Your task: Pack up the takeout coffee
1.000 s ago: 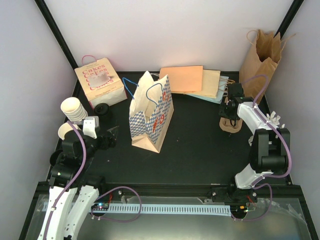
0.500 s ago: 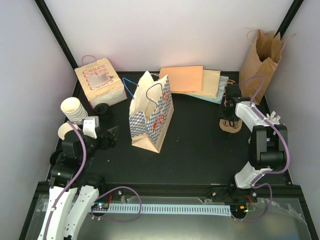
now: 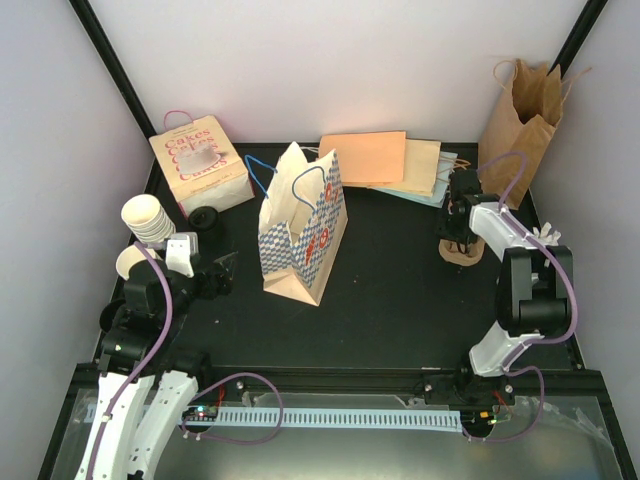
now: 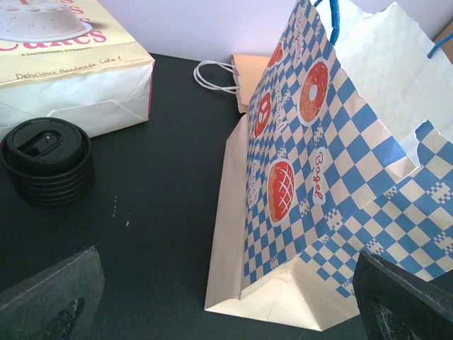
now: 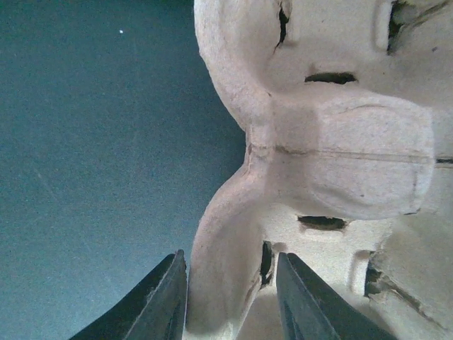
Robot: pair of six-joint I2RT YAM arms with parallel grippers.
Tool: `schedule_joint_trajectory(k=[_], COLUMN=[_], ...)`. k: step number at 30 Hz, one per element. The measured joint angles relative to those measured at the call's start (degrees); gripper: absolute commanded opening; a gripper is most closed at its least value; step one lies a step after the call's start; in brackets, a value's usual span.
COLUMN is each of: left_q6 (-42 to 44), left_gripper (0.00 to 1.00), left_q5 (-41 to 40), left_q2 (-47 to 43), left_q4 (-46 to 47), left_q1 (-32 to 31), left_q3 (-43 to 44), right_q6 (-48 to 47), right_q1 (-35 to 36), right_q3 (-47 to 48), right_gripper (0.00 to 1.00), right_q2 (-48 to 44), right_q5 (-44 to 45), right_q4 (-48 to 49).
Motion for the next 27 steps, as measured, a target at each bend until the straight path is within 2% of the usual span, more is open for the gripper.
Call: schedule_joint_trajectory(k=[14, 27], left_q6=[0.0, 0.0], left_gripper=[0.99, 0.99], left_q5=[0.0, 0.0], left_q2=[0.0, 0.2], left_q4=[0.0, 0.0], left_q1=[0.0, 0.0], left_q3=[0.0, 0.0], right_q6=[-0.2, -0.2], right_q1=[0.0, 0.0], right_q3=[0.0, 0.0], right_gripper=[0.21, 0.2], right_q2=[0.3, -2.1], right_q5=[0.2, 1.1], right_q4=[-0.2, -1.6])
